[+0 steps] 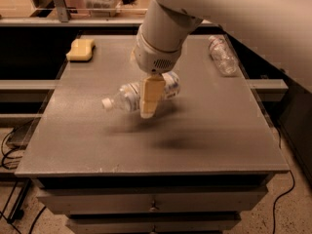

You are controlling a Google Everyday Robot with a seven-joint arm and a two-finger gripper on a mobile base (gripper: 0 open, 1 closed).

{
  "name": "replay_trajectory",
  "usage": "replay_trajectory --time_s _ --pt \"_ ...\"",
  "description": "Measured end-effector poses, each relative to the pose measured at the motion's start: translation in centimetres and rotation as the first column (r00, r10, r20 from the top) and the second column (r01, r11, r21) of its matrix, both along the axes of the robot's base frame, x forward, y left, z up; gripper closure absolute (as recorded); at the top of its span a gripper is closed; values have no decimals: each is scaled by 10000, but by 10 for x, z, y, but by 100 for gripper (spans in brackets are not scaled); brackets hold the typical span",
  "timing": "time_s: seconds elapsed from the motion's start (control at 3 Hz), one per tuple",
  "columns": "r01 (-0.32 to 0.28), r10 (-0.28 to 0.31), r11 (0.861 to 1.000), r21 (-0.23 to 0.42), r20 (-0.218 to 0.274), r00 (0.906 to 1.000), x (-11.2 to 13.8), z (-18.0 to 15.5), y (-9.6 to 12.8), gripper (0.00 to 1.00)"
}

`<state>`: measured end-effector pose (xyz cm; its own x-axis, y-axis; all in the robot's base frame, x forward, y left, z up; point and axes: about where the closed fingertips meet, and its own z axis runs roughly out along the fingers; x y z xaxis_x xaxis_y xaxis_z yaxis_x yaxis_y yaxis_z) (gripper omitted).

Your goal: Knock blue plastic bottle over

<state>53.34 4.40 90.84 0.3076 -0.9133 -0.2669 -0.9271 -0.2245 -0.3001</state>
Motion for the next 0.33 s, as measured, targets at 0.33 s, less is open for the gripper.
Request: replay_trajectory --time_s 0.33 --pt "-8 8 10000 31 -35 10000 -1 0 1 0"
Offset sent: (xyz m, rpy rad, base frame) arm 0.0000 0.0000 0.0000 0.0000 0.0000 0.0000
